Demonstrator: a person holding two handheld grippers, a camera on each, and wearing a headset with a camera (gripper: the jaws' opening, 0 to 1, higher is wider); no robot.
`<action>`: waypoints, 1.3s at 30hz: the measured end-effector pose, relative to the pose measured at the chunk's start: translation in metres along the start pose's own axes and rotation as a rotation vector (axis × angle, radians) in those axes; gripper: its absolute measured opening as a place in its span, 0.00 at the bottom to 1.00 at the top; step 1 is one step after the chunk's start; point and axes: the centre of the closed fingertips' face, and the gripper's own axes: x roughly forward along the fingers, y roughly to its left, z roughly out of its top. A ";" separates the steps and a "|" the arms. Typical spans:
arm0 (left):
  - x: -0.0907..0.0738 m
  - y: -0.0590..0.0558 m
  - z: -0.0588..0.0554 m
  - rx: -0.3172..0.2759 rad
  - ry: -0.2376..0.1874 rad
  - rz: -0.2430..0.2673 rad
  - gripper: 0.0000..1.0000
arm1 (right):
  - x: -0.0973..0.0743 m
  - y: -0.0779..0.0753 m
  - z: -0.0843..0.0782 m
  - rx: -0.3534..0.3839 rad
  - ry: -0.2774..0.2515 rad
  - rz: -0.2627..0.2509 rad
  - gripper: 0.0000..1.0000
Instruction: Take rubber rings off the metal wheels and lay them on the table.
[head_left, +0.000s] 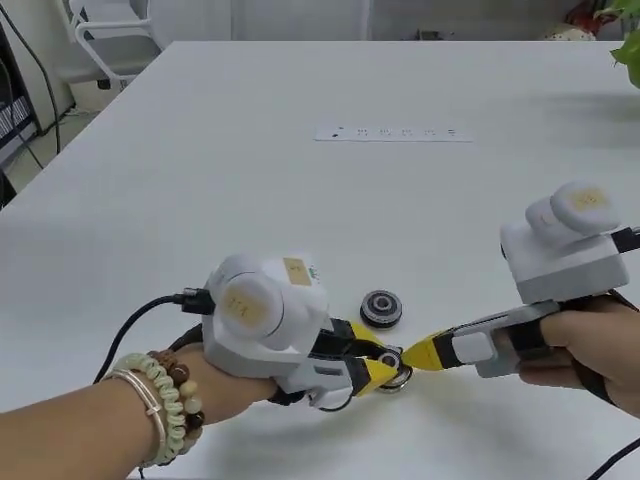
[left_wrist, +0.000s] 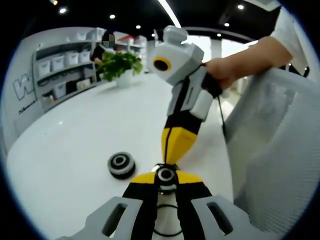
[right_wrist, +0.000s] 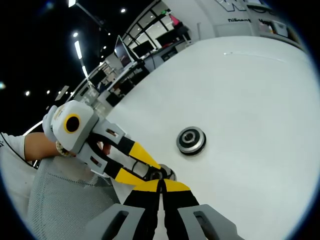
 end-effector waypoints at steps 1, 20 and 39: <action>0.000 0.000 0.000 -0.001 -0.001 0.000 0.14 | 0.000 0.000 0.000 -0.001 -0.001 0.001 0.00; 0.000 0.000 0.000 0.002 -0.004 -0.005 0.14 | 0.001 0.004 0.003 -0.005 -0.009 0.025 0.00; 0.001 0.000 0.000 -0.002 -0.010 -0.003 0.14 | 0.001 0.021 0.019 0.037 -0.101 0.119 0.00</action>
